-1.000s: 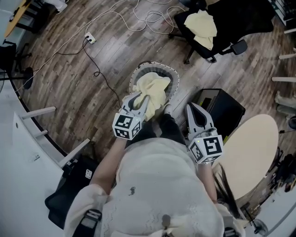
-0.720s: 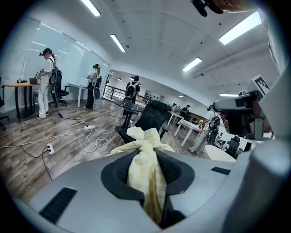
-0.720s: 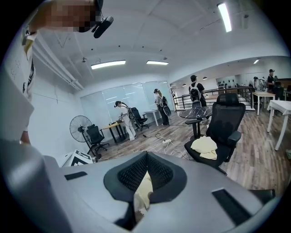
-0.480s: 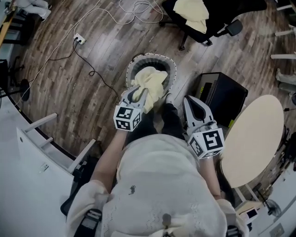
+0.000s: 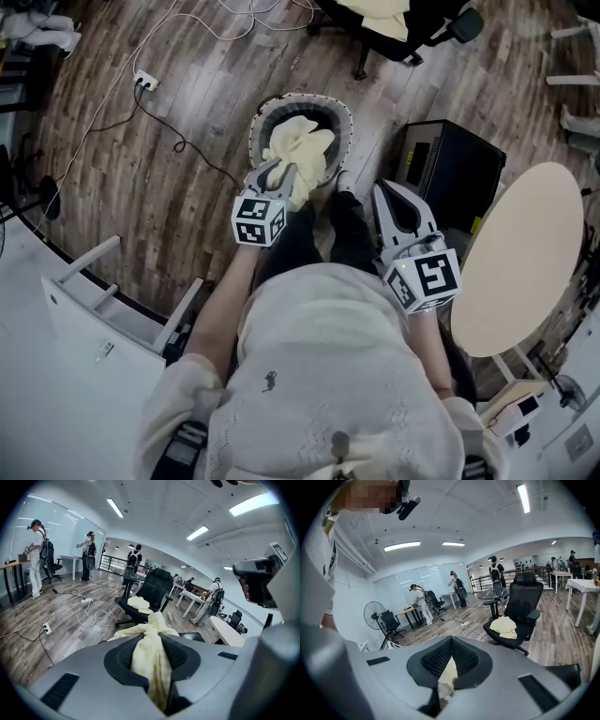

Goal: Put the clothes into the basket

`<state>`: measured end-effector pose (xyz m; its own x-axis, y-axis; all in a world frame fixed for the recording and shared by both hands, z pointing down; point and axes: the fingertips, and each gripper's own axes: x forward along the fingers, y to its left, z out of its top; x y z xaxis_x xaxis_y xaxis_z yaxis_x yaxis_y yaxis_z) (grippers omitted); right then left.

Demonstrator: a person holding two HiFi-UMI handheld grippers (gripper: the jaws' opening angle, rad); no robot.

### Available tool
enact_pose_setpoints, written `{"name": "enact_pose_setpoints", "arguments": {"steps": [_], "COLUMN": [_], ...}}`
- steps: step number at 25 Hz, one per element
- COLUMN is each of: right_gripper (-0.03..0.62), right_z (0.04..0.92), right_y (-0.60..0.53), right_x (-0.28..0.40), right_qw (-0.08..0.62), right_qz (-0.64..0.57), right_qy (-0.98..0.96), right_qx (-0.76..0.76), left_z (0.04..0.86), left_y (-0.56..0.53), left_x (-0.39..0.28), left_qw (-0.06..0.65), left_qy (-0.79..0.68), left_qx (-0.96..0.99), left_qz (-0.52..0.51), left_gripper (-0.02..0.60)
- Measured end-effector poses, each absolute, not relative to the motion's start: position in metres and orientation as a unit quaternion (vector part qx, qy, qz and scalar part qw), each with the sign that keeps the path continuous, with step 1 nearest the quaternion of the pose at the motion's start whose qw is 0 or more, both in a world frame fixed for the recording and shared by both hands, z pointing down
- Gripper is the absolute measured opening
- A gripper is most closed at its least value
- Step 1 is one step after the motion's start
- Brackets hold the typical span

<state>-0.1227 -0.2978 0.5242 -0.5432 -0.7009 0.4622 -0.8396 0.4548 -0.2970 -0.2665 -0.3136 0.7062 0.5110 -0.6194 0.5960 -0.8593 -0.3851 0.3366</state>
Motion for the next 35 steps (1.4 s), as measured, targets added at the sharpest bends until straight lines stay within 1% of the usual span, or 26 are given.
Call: {"name": "enact_pose_setpoints", "arguments": {"steps": [12, 35], "right_gripper": [0.008, 0.008], "right_z": [0.543, 0.571], "right_y": [-0.304, -0.293], "right_x": [-0.111, -0.113], "right_qw": [0.142, 0.166], "right_qz": [0.265, 0.276], "right_qy": [-0.831, -0.822], "right_qx": [0.468, 0.469], "left_z": [0.776, 0.888], "left_y": [-0.318, -0.287], "left_x": [-0.258, -0.273], "left_qw": [0.349, 0.395], "left_qy": [-0.440, -0.400], "left_qx": [0.790, 0.742], "left_qz": [0.247, 0.366], "left_gripper": [0.094, 0.097]}}
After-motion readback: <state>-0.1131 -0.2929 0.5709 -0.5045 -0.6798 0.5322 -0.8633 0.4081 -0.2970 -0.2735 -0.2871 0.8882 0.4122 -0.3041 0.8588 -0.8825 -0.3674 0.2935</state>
